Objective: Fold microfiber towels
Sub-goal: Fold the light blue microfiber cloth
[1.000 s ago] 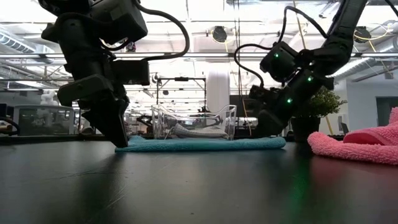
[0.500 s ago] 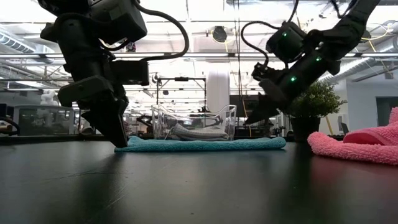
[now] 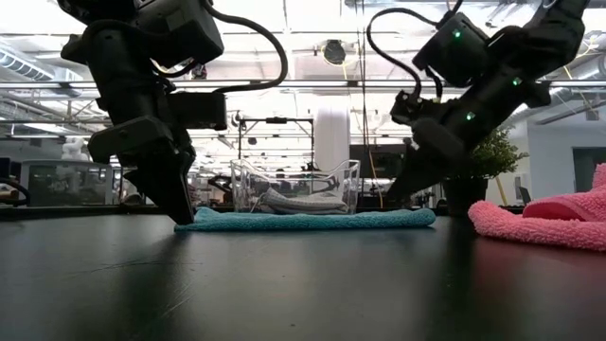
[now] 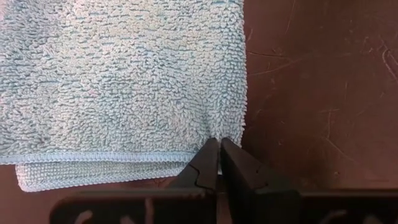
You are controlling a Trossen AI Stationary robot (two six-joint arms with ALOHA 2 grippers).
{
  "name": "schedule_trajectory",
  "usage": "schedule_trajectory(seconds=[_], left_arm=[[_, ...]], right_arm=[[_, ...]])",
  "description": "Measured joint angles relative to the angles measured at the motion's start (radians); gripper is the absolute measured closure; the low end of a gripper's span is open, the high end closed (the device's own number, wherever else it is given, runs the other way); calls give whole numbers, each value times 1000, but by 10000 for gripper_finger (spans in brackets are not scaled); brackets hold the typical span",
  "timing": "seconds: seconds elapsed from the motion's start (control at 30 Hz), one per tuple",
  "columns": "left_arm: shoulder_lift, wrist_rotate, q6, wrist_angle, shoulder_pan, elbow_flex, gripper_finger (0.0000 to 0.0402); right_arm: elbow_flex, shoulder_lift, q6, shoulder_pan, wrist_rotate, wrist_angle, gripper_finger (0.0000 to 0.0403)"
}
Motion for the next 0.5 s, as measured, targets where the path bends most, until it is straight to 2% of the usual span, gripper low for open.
schedule_trajectory(seconds=[0.17,0.5], left_arm=[[0,0,3,1,0,0,383],[0,14,-4,-7,-3,0,398]], right_arm=[[0,60,24,1,-1,18,403],[2,76,100,39,-47,-22,403]])
